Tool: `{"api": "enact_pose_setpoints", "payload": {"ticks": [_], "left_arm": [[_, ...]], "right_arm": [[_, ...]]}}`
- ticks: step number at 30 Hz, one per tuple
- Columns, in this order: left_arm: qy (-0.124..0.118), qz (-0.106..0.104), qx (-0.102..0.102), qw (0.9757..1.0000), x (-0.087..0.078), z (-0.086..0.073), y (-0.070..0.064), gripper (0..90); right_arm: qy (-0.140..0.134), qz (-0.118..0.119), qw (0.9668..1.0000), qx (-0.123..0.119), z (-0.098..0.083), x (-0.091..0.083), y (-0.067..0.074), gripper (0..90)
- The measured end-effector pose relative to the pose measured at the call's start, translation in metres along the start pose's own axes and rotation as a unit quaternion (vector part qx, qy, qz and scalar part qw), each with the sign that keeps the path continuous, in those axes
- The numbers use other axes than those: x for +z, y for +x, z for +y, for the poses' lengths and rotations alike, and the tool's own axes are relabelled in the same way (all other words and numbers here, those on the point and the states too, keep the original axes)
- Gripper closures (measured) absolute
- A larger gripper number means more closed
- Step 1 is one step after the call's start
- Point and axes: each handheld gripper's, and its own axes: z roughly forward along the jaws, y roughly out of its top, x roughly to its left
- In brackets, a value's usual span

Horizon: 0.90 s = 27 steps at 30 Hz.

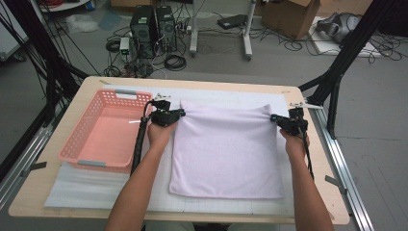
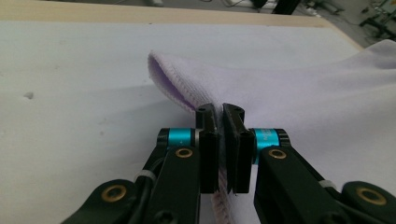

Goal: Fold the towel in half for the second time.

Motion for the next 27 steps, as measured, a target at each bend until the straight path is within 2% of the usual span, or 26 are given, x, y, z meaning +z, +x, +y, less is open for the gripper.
{"api": "enact_pose_setpoints", "payload": {"ticks": [2,5,7,11,12,14,16,19,22,27], "left_arm": [[-0.013,-0.005,0.011,0.9998,-0.010,-0.001,-0.005,84.9],[-0.013,-0.016,0.016,0.9997,-0.021,-0.006,-0.009,84.8],[-0.015,-0.021,0.017,0.9995,-0.028,-0.013,-0.011,84.8],[-0.021,-0.035,0.011,0.9991,-0.042,-0.028,-0.015,84.8],[-0.018,-0.038,0.015,0.9990,-0.045,-0.029,-0.016,84.8],[-0.031,-0.045,0.014,0.9984,-0.053,-0.033,-0.019,84.9],[-0.029,-0.050,0.024,0.9980,-0.059,-0.037,-0.023,84.8],[-0.026,-0.055,0.031,0.9977,-0.068,-0.049,-0.029,84.8],[-0.031,-0.064,0.024,0.9972,-0.075,-0.062,-0.033,84.8],[-0.016,-0.071,0.032,0.9968,-0.084,-0.081,-0.038,84.6]], "right_arm": [[0.001,0.007,1.0000,-0.005,-0.002,-0.008,0.000,85.0],[-0.001,0.018,0.9998,-0.009,-0.007,-0.018,0.002,84.9],[0.003,0.034,0.9994,-0.008,-0.009,-0.026,0.005,84.9],[-0.022,0.048,0.9984,-0.019,-0.015,-0.044,0.013,84.9],[-0.022,0.050,0.9983,-0.022,-0.018,-0.048,0.014,84.9],[-0.022,0.054,0.9981,-0.020,-0.025,-0.054,0.016,84.9],[-0.029,0.057,0.9977,-0.023,-0.032,-0.060,0.019,84.9],[-0.025,0.057,0.9976,-0.031,-0.042,-0.068,0.024,84.9],[-0.017,0.055,0.9977,-0.036,-0.055,-0.075,0.029,84.8],[-0.010,0.060,0.9975,-0.035,-0.079,-0.084,0.030,84.9]]}}
